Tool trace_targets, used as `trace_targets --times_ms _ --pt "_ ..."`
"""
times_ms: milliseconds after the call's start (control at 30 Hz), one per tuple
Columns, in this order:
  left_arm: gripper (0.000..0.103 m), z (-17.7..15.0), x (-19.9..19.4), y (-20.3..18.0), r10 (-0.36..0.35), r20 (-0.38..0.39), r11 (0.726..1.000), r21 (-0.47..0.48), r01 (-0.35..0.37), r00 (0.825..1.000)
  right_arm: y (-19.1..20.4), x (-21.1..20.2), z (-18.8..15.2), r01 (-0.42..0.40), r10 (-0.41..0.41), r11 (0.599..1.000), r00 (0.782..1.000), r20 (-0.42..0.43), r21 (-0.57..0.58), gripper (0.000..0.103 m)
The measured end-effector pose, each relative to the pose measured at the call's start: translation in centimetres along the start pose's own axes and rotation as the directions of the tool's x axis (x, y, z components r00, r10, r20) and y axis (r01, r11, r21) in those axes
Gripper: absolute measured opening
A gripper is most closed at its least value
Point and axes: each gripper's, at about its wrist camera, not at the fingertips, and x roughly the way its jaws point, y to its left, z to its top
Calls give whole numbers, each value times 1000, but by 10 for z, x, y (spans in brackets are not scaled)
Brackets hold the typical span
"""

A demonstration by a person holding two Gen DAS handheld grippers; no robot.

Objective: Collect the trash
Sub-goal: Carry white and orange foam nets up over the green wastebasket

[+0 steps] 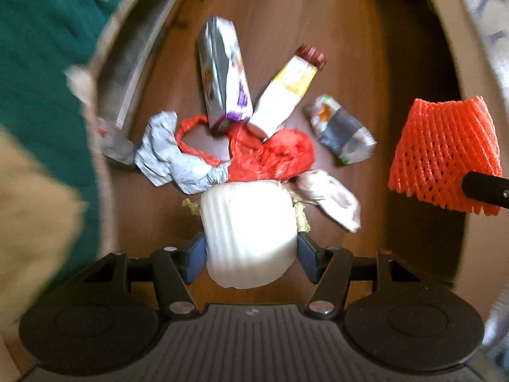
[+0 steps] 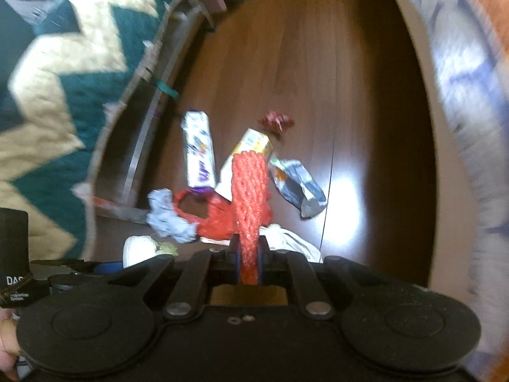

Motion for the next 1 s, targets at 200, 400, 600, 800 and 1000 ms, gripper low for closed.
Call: trace_targets --times_ms 200,400,600,800,1000 --pt "60 4 -124 -13 -45 74 999 16 43 996 41 -113 26 -27 31 998 998 53 -59 8" --pt "60 14 -248 -20 -75 172 997 -2 77 982 91 -219 51 -59 77 986 991 109 -154 8" --pt "60 20 -359 -21 -106 249 994 -4 110 963 140 -312 77 -88 135 968 972 194 -233 8" --pt "60 28 -446 -2 -113 308 989 -56 137 945 193 -371 103 -112 192 947 949 251 -301 8" --pt "60 43 -504 29 -69 405 990 -82 112 912 250 -392 118 -129 242 917 931 272 -377 8"
